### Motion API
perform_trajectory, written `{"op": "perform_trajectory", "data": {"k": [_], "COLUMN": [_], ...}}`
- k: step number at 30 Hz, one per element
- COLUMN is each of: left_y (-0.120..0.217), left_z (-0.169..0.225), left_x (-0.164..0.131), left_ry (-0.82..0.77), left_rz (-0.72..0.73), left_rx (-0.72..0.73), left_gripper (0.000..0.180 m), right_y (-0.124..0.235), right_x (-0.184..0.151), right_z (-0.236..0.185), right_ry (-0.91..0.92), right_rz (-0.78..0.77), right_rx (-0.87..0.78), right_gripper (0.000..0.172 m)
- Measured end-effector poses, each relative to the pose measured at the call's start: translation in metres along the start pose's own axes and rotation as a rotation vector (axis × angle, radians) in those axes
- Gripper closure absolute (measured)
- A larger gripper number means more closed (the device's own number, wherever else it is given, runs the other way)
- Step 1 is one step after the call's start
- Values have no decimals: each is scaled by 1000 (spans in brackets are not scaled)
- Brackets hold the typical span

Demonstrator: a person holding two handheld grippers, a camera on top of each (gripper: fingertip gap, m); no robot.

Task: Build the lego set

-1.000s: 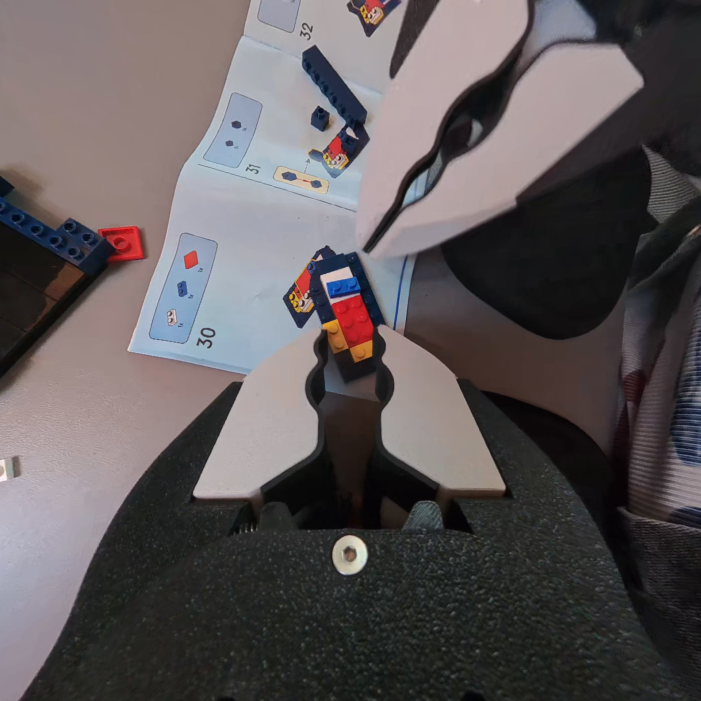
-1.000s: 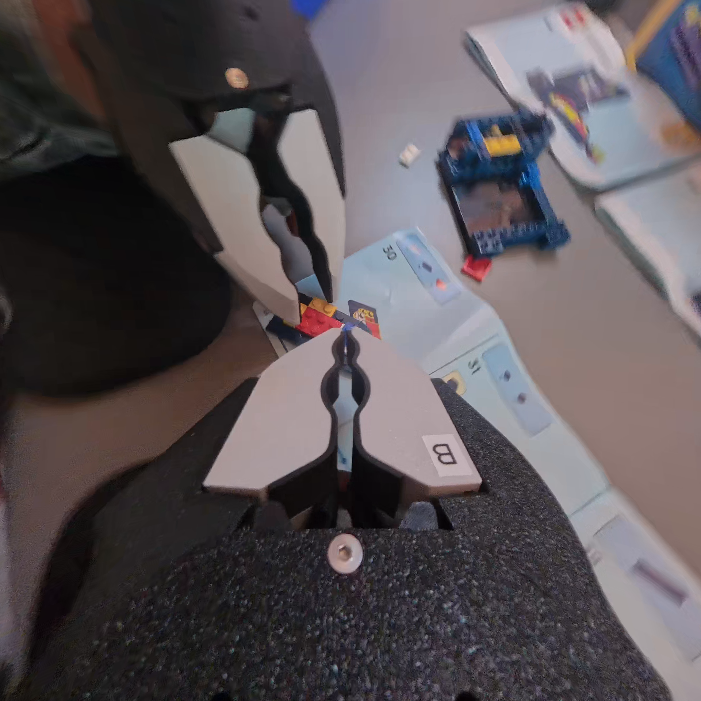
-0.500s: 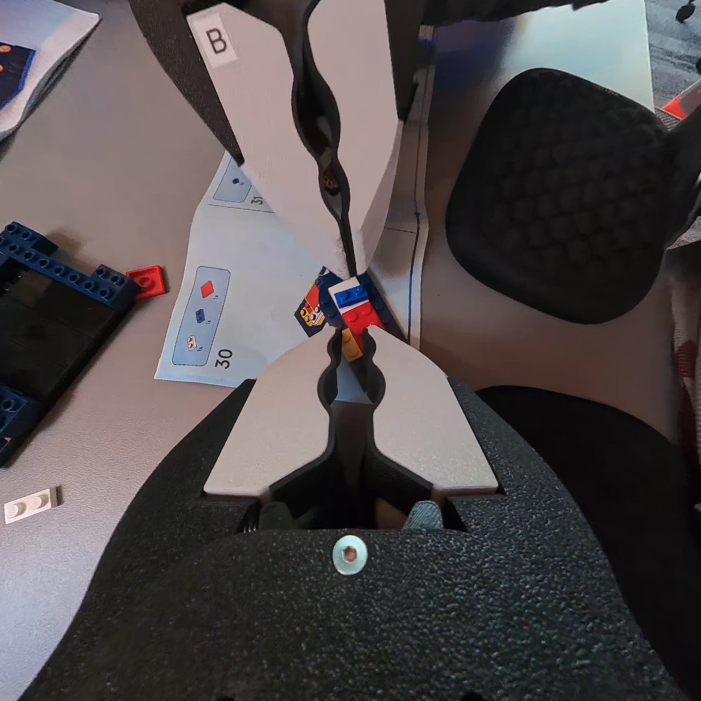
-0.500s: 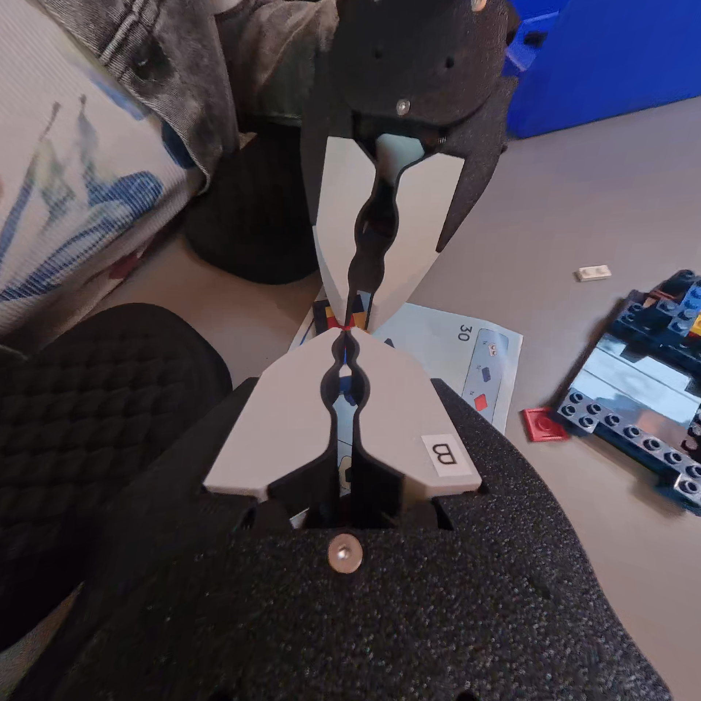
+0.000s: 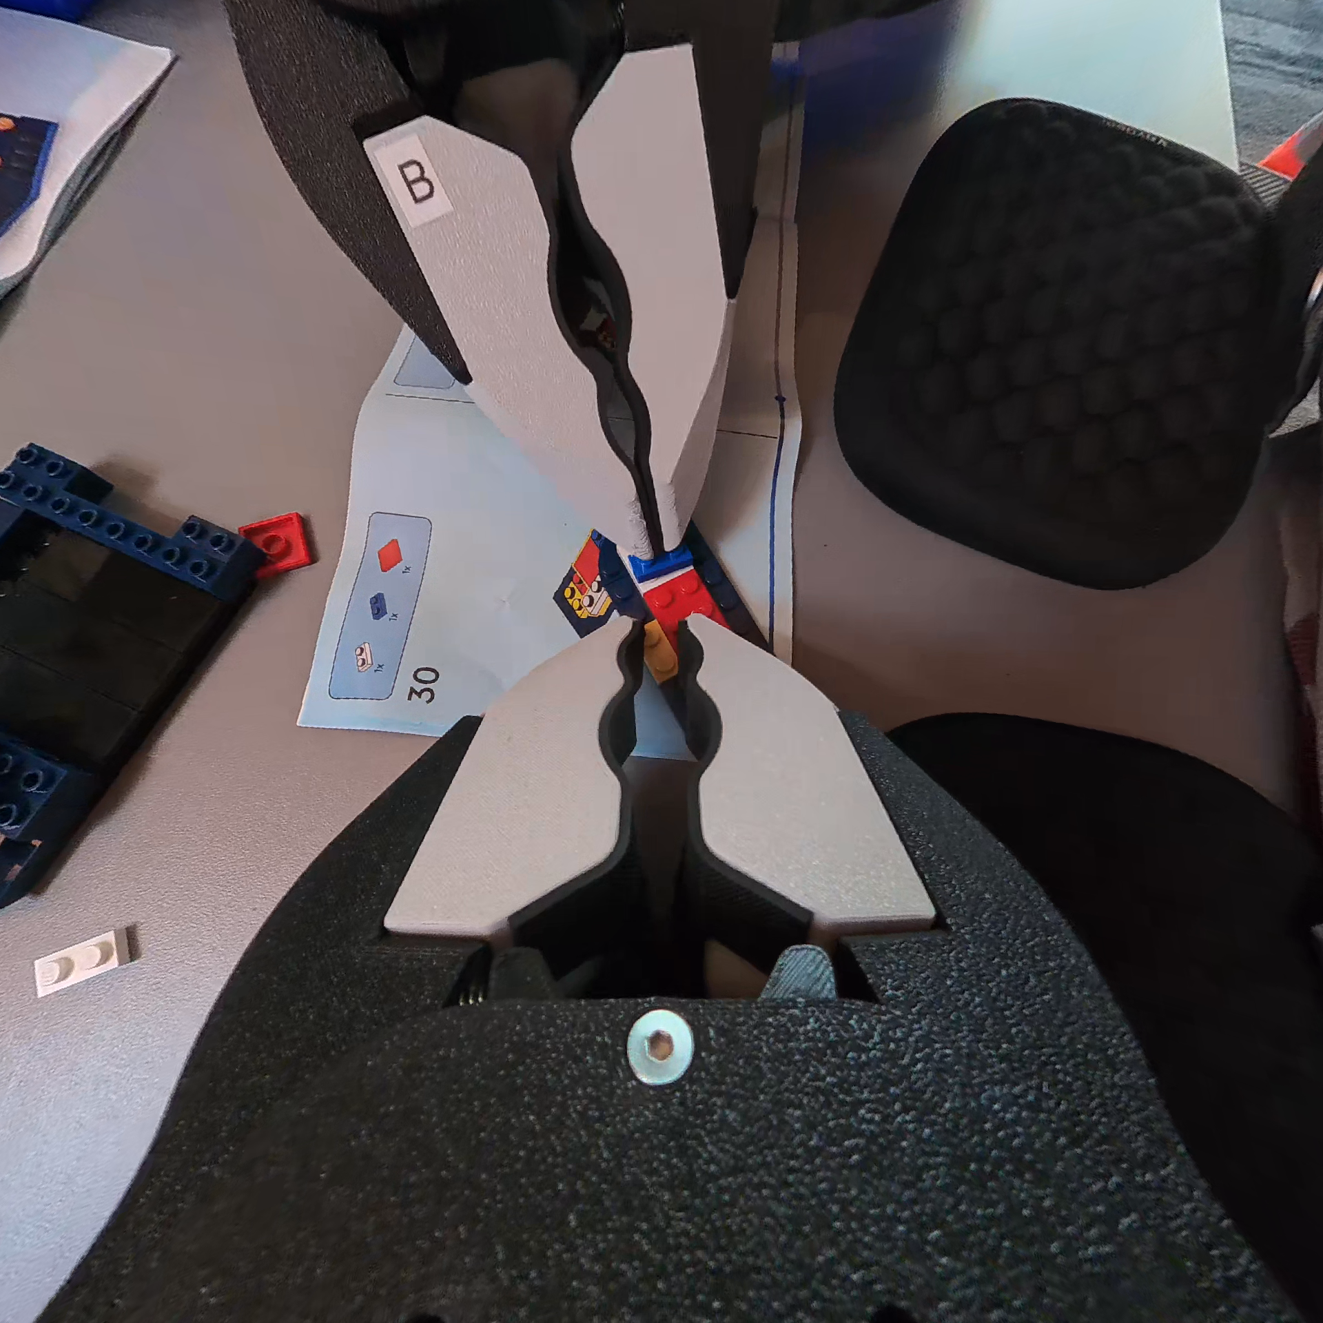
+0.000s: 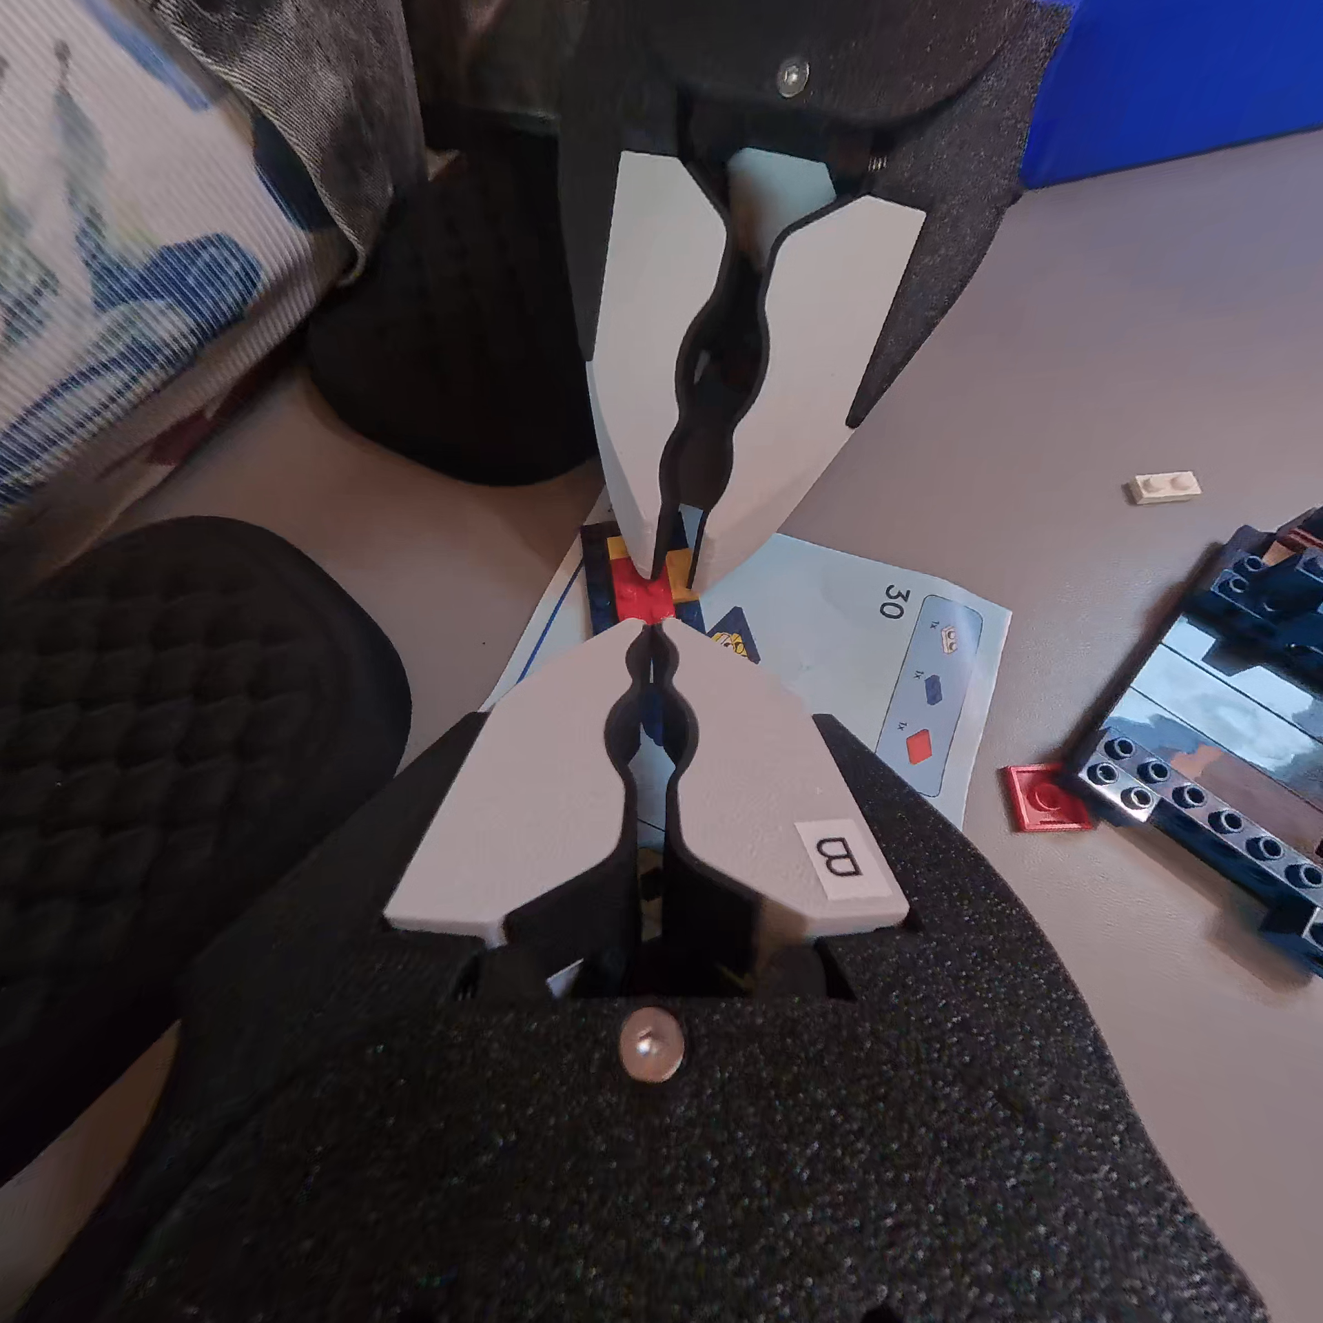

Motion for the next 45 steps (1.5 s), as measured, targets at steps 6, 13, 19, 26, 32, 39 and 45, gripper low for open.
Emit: {"op": "perform_trajectory", "data": {"k": [6,13,19,26,32,39,45], "left_y": [0,0,0,0,1,9,18], "left_z": [0,0,0,0,0,-1,-6], "left_x": [0,-1,-1,-1,-1,5,-1], "left_ry": [-2,-2,-4,-4,-16,-7,38], "left_rz": [1,2,1,0,2,77,87], "left_rx": [-4,-11,-8,-5,2,-5,-26], "left_gripper": [172,173,173,173,173,159,143], "right_y": [-1,-3,-4,-9,-7,2,-13], "right_x": [0,4,9,14,14,10,-1], "right_z": [-1,0,-1,-4,-8,-11,-8], "right_ry": [28,78,132,114,144,-22,-49], "right_rz": [-7,-101,-241,-376,-307,-156,-201], "right_rx": [2,33,4,-71,-137,-204,-231], "right_gripper": [172,171,171,171,172,117,132]}}
Point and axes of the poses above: each gripper's, where its closed fingertips meet, y back along the fingers, x out of its top, z = x × y across the jaws, the point moved 5 cm from there along y, back along the fingers
